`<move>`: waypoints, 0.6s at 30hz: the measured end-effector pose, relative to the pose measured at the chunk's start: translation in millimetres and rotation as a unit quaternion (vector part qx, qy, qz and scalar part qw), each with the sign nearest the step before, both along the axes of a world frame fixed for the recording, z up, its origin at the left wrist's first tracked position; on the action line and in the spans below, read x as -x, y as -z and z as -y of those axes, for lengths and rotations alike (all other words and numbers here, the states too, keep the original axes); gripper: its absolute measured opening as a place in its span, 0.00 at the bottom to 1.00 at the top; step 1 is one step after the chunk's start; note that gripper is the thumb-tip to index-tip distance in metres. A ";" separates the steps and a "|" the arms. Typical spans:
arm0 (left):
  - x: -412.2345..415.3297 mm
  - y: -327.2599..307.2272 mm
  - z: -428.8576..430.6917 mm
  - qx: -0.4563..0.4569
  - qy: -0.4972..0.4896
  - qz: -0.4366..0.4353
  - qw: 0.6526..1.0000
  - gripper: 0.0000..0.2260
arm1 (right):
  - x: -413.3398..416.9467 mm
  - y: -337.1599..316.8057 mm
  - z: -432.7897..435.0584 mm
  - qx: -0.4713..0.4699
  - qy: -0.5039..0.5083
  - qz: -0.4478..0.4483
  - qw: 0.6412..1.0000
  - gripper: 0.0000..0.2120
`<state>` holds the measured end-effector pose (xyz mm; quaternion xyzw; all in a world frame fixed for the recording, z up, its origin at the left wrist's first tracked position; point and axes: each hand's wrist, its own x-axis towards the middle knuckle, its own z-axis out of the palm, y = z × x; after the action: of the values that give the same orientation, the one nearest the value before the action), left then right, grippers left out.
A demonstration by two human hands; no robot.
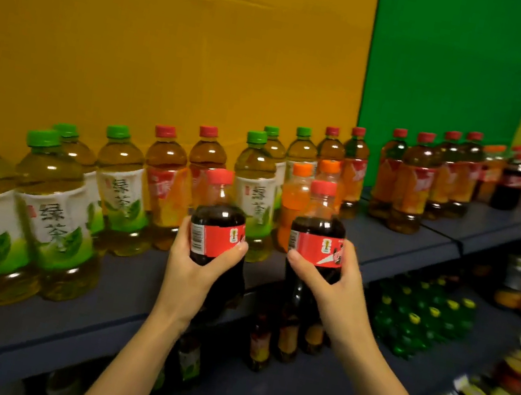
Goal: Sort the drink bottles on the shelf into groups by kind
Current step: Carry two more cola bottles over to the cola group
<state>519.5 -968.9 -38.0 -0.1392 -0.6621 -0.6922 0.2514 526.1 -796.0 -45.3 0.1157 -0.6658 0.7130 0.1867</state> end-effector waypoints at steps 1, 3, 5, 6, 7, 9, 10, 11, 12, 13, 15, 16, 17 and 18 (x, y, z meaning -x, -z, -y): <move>3.1 0.7 -13.6 0.000 0.015 0.003 1.000 0.24 | -1.4 0.8 -15.5 0.002 0.021 0.004 1.000 0.29; 10.3 2.8 -43.7 0.001 0.042 0.006 0.999 0.25 | -1.0 4.8 -48.5 0.009 0.060 0.011 0.998 0.31; 18.6 5.1 -77.2 0.005 0.063 0.005 0.998 0.26 | 1.7 9.9 -83.3 0.007 0.096 0.015 0.995 0.32; 23.3 6.4 -95.1 0.007 0.071 0.001 0.997 0.26 | 3.7 12.2 -101.5 0.003 0.111 0.015 0.994 0.31; 27.8 7.5 -113.6 0.009 0.079 -0.002 0.997 0.26 | 5.9 14.5 -120.7 -0.003 0.127 0.013 0.992 0.29; 36.7 9.8 -152.1 0.017 0.097 -0.006 0.995 0.27 | 10.1 18.2 -161.4 -0.025 0.155 0.010 0.987 0.26; 41.2 11.5 -172.4 0.023 0.107 -0.008 0.994 0.27 | 11.7 19.9 -183.0 -0.038 0.166 0.009 0.985 0.26; 45.1 13.4 -192.8 0.029 0.115 -0.008 0.993 0.26 | 12.6 21.4 -204.3 -0.045 0.173 0.011 0.984 0.27; 48.5 15.2 -213.2 0.032 0.121 -0.006 0.992 0.25 | 13.0 22.4 -226.0 -0.049 0.176 0.013 0.983 0.29; 52.2 16.6 -234.0 0.032 0.125 -0.004 0.992 0.24 | 13.5 22.6 -248.1 -0.054 0.178 0.014 0.982 0.31; 60.2 20.2 -274.1 0.031 0.132 -0.003 0.991 0.22 | 13.6 22.5 -291.2 -0.069 0.184 0.017 0.980 0.35; 63.8 22.3 -293.1 0.029 0.135 -0.004 0.990 0.21 | 14.2 22.9 -311.8 -0.078 0.186 0.017 0.979 0.35; 67.2 24.5 -311.3 0.025 0.138 -0.005 0.990 0.21 | 15.5 23.9 -331.7 -0.086 0.187 0.017 0.978 0.35; 70.8 26.3 -329.3 0.019 0.141 -0.005 0.990 0.21 | 17.1 24.3 -350.7 -0.093 0.188 0.017 0.978 0.34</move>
<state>448.7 -639.6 -64.3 -0.2394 -0.6480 -0.7070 0.1518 509.0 -445.3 -69.5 -0.0068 -0.7421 0.6021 0.2944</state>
